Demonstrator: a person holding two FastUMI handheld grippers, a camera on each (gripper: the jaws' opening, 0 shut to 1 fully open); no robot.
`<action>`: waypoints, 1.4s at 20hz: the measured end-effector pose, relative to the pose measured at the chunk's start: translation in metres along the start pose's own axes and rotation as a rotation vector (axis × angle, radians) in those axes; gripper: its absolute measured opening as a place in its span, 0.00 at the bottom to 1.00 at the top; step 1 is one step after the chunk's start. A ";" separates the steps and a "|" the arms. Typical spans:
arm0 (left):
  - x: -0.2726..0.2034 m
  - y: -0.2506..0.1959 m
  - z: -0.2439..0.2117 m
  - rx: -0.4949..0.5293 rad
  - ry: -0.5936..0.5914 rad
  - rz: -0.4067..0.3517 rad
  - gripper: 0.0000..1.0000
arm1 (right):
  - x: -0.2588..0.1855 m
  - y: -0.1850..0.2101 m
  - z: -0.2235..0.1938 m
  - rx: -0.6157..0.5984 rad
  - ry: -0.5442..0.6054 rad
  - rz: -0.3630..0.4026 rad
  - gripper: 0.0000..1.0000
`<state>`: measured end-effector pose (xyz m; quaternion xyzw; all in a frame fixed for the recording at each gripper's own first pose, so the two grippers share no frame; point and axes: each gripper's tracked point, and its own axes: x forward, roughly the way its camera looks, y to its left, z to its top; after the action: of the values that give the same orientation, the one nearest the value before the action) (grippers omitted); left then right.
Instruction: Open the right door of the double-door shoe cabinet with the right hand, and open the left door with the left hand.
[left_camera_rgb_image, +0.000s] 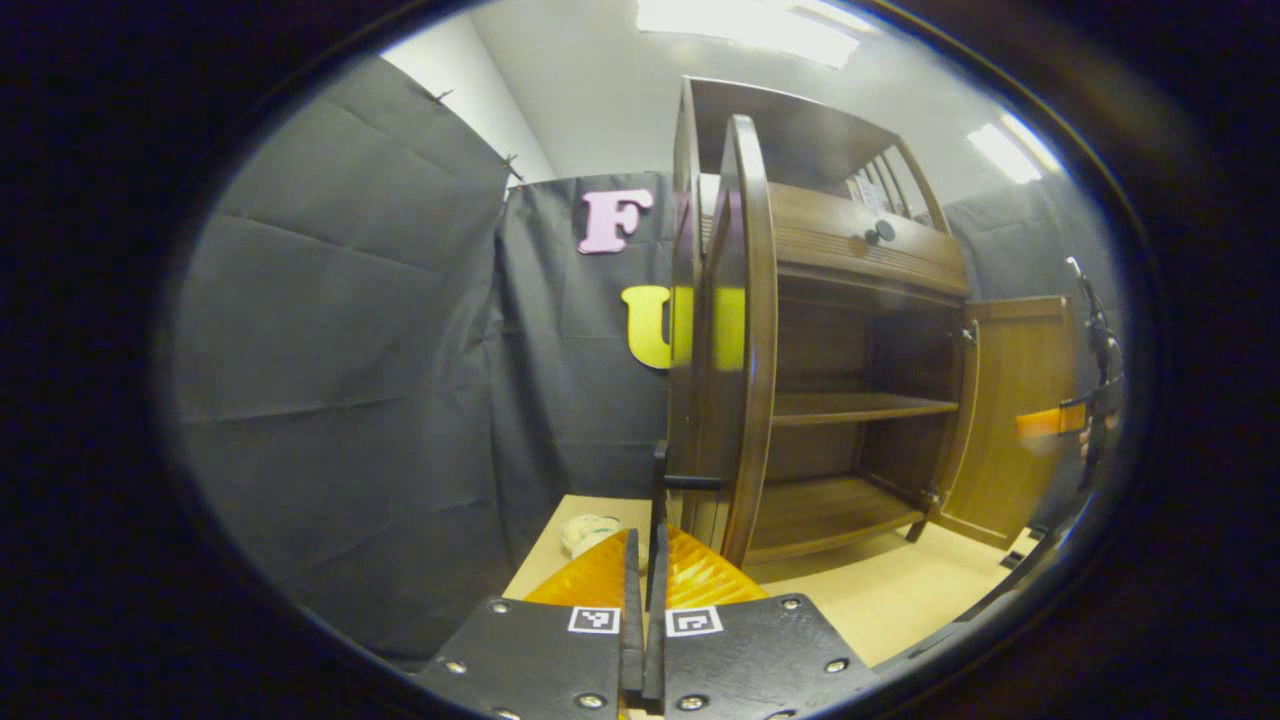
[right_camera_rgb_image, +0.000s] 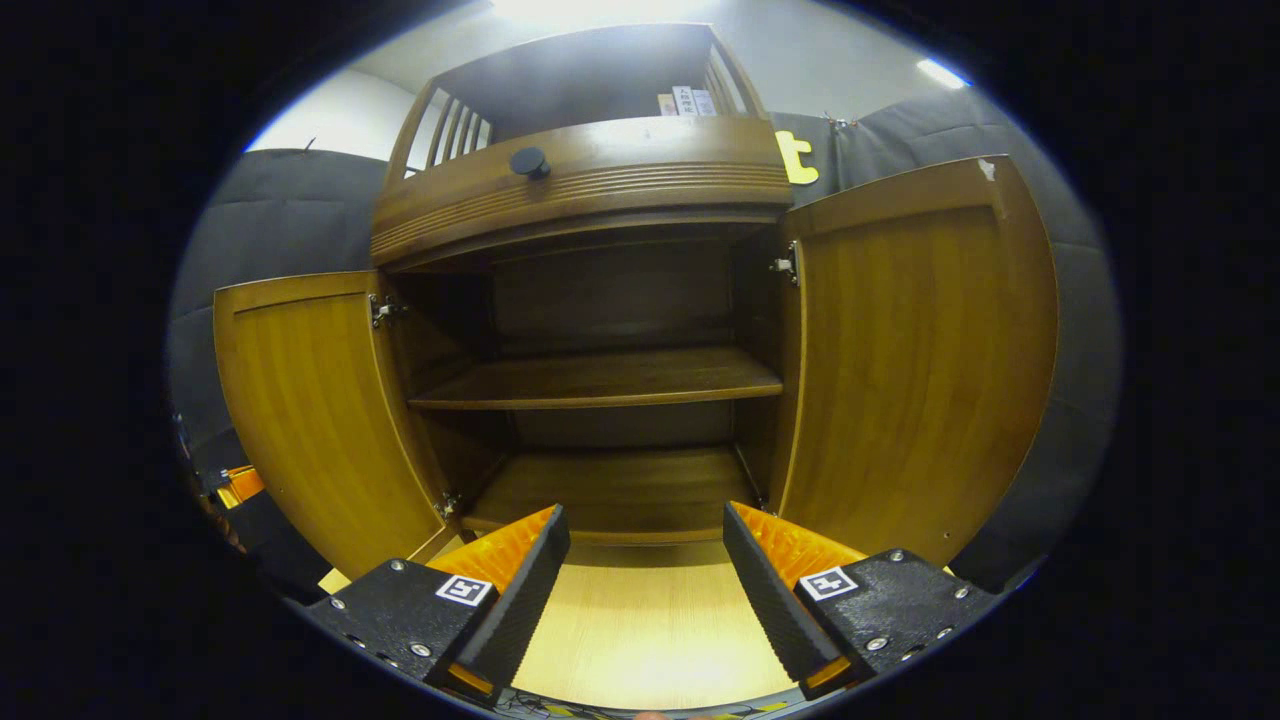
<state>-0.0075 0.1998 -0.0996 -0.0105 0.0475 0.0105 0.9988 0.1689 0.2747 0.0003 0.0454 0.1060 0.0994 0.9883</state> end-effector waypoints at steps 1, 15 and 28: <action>-0.011 0.001 0.009 0.008 -0.009 0.030 0.03 | -0.003 -0.007 0.006 0.000 -0.031 -0.023 0.92; -0.088 -0.125 0.103 0.024 -0.126 0.227 1.00 | -0.047 -0.082 0.030 -0.028 -0.119 -0.034 0.92; -0.092 -0.242 0.118 -0.022 -0.166 0.183 1.00 | -0.094 -0.126 0.021 -0.094 -0.145 0.015 0.92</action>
<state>-0.0829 -0.0414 0.0313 -0.0162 -0.0350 0.1028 0.9940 0.1074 0.1305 0.0256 0.0066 0.0292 0.1081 0.9937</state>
